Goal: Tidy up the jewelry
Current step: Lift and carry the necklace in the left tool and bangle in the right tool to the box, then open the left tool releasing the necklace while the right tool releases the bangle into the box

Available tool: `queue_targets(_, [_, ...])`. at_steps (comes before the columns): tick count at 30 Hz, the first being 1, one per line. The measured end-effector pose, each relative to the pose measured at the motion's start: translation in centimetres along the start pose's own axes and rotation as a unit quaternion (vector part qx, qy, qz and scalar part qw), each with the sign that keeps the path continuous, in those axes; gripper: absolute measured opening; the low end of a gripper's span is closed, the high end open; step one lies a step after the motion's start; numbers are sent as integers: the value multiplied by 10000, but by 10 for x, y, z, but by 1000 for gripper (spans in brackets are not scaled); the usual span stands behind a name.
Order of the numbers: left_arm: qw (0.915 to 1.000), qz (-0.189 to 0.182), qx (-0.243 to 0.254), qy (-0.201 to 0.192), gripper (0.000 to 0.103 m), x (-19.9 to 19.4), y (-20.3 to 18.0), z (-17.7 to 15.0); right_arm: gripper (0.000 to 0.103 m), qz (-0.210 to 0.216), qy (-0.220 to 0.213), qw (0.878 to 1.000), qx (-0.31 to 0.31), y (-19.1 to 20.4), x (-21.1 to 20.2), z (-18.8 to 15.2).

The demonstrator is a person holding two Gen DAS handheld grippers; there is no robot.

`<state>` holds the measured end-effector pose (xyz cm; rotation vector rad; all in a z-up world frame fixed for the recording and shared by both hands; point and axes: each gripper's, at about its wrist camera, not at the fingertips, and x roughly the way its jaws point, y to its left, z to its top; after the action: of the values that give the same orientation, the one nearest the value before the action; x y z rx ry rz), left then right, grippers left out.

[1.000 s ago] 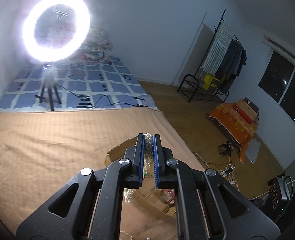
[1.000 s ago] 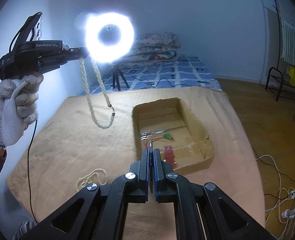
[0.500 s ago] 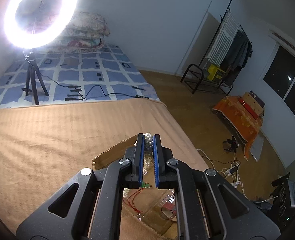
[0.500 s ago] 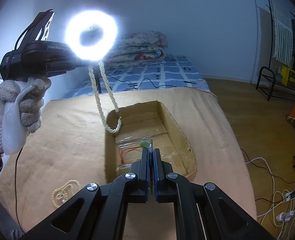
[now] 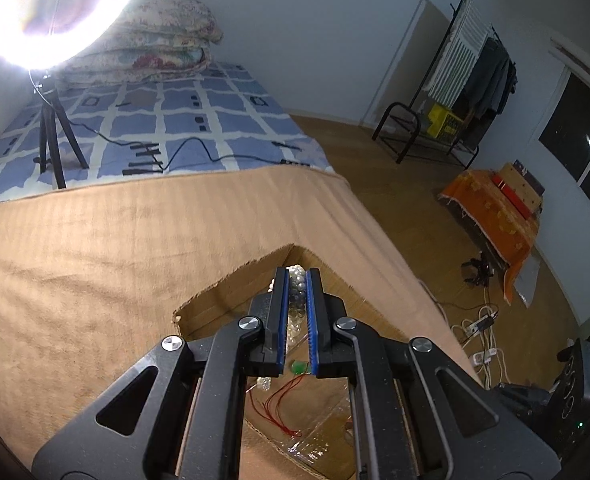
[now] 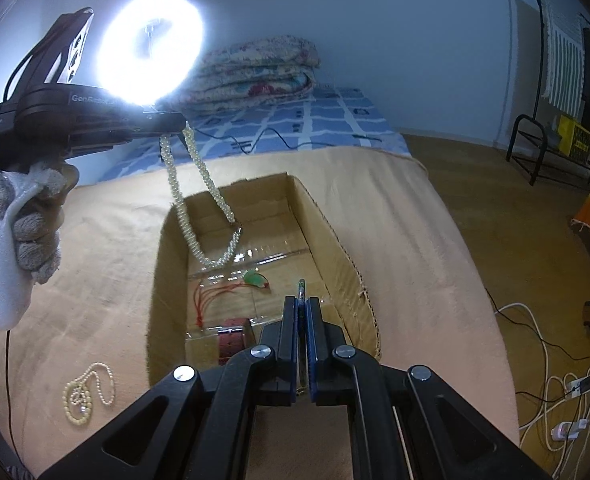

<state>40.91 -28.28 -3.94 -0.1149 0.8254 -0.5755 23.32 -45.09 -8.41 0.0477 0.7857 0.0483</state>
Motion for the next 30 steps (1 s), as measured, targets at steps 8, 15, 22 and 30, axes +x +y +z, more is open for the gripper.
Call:
queue_targets(8, [9991, 179, 230, 301, 6, 22, -6, -14, 1, -6, 224, 9997, -6, -1, 23, -3])
queue_targets(15, [9979, 261, 306, 504, 6, 35, -11, -25, 1, -42, 249, 9997, 22, -4, 29, 0])
queue_targets(22, [9979, 254, 184, 571, 6, 36, -6, -25, 6, -117, 321, 9994, 51, -8, 32, -2])
queue_targets(30, [9982, 180, 176, 542, 32, 29, -7, -24, 29, -251, 246, 9994, 75, -10, 28, -2])
